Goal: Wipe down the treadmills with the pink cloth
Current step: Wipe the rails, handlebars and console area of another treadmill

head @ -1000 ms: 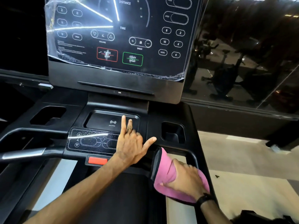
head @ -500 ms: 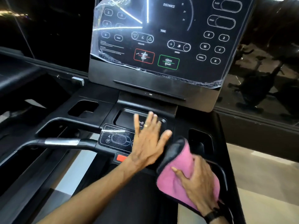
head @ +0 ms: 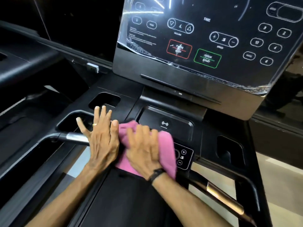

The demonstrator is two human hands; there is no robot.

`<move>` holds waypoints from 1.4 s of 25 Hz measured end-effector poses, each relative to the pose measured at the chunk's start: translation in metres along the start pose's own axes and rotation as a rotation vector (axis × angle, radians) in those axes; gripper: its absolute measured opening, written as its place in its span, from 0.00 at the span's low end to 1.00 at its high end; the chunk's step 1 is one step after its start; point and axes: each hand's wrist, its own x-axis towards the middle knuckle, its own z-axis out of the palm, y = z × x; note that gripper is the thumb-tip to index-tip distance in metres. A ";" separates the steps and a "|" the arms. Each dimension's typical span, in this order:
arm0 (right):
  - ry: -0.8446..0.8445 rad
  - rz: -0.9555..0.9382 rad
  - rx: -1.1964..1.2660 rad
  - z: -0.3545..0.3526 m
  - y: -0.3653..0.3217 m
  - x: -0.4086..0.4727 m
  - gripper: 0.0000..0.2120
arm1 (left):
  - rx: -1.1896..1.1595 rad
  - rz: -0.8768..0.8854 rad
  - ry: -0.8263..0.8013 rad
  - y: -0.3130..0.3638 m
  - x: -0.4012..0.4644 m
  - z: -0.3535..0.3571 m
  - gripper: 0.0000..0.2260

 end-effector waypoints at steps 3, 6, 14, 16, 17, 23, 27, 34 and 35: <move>-0.007 -0.053 0.042 0.011 -0.048 0.039 0.06 | 0.013 0.007 0.022 -0.014 0.005 -0.013 0.32; 0.107 -0.062 0.119 0.014 -0.035 0.027 0.09 | -0.007 0.032 0.015 -0.015 0.008 -0.014 0.34; 0.164 0.173 -0.071 -0.012 0.094 -0.083 0.19 | -0.155 0.110 -0.038 0.012 0.025 0.016 0.33; 0.169 0.238 -0.094 -0.017 0.110 -0.103 0.19 | -0.164 0.087 -0.022 0.003 0.031 0.012 0.32; 0.179 0.254 -0.107 -0.018 0.110 -0.104 0.17 | -0.156 0.080 -0.011 -0.004 0.033 0.009 0.33; 0.185 0.080 -0.089 -0.003 0.041 -0.027 0.17 | -0.105 -0.008 0.011 -0.042 0.030 -0.005 0.34; 0.177 -0.003 0.042 0.015 -0.027 0.031 0.14 | -0.053 0.009 0.021 -0.051 0.027 -0.009 0.35; 0.225 -0.009 0.094 0.014 -0.016 0.017 0.13 | -0.107 0.101 0.022 -0.024 0.032 -0.007 0.35; 0.246 0.016 0.064 0.013 -0.001 0.005 0.12 | -0.118 0.119 0.006 -0.016 0.032 -0.002 0.33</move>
